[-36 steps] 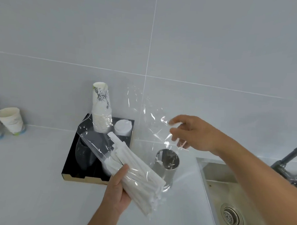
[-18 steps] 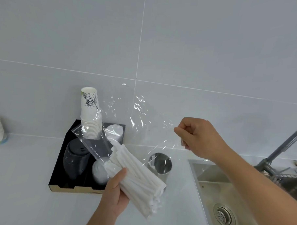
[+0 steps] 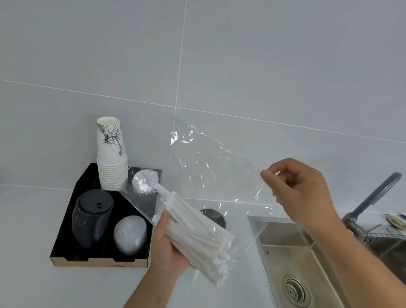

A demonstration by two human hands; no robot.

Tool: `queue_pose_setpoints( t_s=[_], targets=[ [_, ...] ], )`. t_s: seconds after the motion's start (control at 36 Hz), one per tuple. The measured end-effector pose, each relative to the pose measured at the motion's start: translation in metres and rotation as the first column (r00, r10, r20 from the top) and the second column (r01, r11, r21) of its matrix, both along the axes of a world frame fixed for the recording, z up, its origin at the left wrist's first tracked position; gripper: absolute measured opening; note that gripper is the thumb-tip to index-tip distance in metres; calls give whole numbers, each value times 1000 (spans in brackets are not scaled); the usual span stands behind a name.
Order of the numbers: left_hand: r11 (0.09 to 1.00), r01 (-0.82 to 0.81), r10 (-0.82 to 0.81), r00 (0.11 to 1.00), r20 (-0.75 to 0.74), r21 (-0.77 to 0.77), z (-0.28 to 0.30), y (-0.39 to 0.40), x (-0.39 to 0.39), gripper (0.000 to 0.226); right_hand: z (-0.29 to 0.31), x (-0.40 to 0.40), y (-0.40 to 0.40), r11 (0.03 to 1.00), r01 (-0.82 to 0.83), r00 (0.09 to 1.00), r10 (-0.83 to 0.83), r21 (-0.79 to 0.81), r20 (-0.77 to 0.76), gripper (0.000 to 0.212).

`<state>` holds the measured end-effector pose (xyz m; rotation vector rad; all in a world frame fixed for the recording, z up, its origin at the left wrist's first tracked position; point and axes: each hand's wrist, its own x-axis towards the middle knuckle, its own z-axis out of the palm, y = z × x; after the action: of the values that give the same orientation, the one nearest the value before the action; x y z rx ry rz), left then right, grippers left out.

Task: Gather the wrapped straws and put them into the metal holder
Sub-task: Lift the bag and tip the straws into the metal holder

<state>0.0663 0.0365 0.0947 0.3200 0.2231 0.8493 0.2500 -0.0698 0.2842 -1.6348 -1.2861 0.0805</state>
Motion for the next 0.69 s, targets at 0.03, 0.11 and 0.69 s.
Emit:
queue_pose_setpoints(
  t_s=[0.03,0.11,0.69],
  targets=[
    [1000,8,-8,1000,14,-4,2,0,3,71,-2,-1,-3,999,-3,993,8,49,-115,10],
    [1000,7,-8,997,72,13,8,-2,18,53,-14,0,-13,993,-28,930,66,111,-361,36],
    [952,105,-124,991,-49,-288,26,-43,112,36,-15,21,-73,961,217,970,-194,173,-144,16]
  ],
)
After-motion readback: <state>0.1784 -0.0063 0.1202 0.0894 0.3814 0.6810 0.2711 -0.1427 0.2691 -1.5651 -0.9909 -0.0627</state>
